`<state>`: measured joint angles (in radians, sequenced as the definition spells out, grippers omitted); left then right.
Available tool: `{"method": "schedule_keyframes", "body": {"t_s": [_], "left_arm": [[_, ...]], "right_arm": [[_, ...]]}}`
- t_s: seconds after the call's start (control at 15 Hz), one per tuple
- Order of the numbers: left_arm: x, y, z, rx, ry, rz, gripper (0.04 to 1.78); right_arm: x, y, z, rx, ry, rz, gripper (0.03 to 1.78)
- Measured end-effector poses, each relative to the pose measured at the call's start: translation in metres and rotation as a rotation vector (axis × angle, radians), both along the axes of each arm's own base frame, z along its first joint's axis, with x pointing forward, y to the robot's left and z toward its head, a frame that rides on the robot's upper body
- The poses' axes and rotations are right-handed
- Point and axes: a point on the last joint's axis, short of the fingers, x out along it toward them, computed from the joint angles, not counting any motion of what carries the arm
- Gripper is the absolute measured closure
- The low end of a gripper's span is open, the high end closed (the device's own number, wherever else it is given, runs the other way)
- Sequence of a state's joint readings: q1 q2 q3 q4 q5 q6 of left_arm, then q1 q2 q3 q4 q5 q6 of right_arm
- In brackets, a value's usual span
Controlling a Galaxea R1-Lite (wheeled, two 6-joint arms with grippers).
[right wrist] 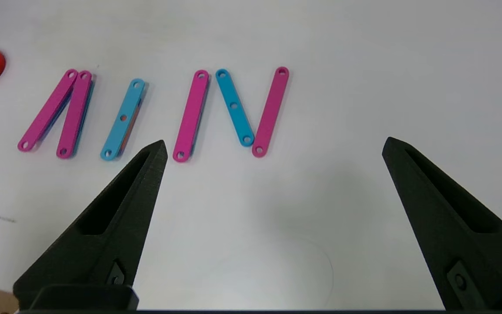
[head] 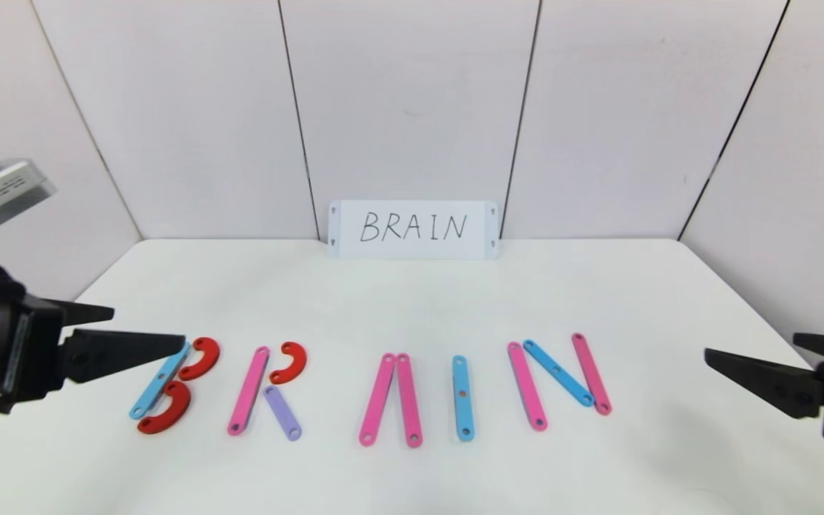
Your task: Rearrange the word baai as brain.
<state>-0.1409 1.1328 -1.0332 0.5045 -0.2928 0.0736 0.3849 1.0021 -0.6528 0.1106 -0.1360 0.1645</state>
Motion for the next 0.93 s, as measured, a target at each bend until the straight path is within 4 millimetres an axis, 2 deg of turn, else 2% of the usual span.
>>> {"method": "schedule_keyframes", "body": {"t_s": [0.27,0.53,0.67,0.93], "left_arm": [[-0.067,0.011,-0.019,0.025,-0.091,0.063,0.08],[-0.123,0.021,-0.036,0.046,-0.234,0.152,0.08],[-0.142,0.025,-0.041,0.049,-0.298,0.227,0.08],[-0.164,0.027,-0.050,0.039,-0.381,0.322,0.08]], "right_arm": [[-0.050,-0.020,-0.001,0.017,-0.058,0.001,0.08],[-0.094,-0.039,-0.007,-0.030,-0.150,-0.012,0.08],[-0.107,-0.044,-0.004,-0.040,-0.217,-0.058,0.08],[-0.131,-0.044,0.001,-0.021,-0.324,-0.214,0.08]]}}
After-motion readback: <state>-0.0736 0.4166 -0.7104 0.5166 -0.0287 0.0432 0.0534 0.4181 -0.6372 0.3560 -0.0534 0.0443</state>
